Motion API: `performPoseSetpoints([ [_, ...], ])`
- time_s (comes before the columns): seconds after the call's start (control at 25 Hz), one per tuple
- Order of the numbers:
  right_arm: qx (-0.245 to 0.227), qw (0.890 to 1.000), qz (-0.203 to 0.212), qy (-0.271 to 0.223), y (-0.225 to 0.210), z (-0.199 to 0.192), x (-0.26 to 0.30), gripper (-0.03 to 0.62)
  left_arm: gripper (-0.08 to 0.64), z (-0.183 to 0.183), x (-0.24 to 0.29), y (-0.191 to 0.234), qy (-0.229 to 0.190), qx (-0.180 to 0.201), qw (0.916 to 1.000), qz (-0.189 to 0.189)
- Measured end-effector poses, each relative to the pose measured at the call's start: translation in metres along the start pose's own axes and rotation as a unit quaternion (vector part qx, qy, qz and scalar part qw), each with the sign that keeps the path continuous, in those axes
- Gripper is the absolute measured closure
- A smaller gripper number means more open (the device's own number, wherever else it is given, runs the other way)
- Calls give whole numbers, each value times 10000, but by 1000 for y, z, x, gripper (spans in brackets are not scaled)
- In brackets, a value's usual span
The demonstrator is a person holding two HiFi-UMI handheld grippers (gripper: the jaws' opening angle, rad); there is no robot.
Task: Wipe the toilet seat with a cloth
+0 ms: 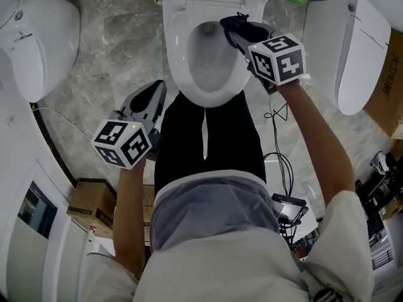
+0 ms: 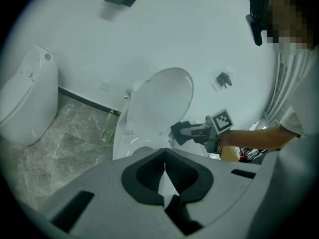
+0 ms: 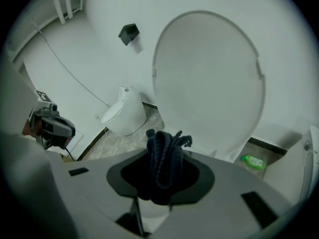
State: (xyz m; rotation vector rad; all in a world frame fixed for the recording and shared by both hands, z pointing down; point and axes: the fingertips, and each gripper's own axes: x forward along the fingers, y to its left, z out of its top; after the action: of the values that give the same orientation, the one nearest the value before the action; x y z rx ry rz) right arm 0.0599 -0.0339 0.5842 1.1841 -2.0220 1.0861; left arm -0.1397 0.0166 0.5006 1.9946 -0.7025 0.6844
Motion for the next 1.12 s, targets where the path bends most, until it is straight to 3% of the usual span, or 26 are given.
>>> performPoseSetpoints([
  [0.56, 28, 9944, -407, -970, 51, 19, -141, 485, 549, 32, -41, -76, -360, 380, 9971, -549],
  [0.84, 373, 9839, -686, -1607, 76, 29, -206, 485, 551, 44, -58, -121, -518, 457, 9924, -1021],
  [1.0, 373, 9771, -846, -1915, 89, 31, -243, 485, 551, 57, -70, -145, -761, 774, 9885, -1050],
  [1.12, 189, 9682, -1079, -2248, 92, 39, -271, 485, 549, 77, -79, -161, -1173, 1140, 9806, -1084],
])
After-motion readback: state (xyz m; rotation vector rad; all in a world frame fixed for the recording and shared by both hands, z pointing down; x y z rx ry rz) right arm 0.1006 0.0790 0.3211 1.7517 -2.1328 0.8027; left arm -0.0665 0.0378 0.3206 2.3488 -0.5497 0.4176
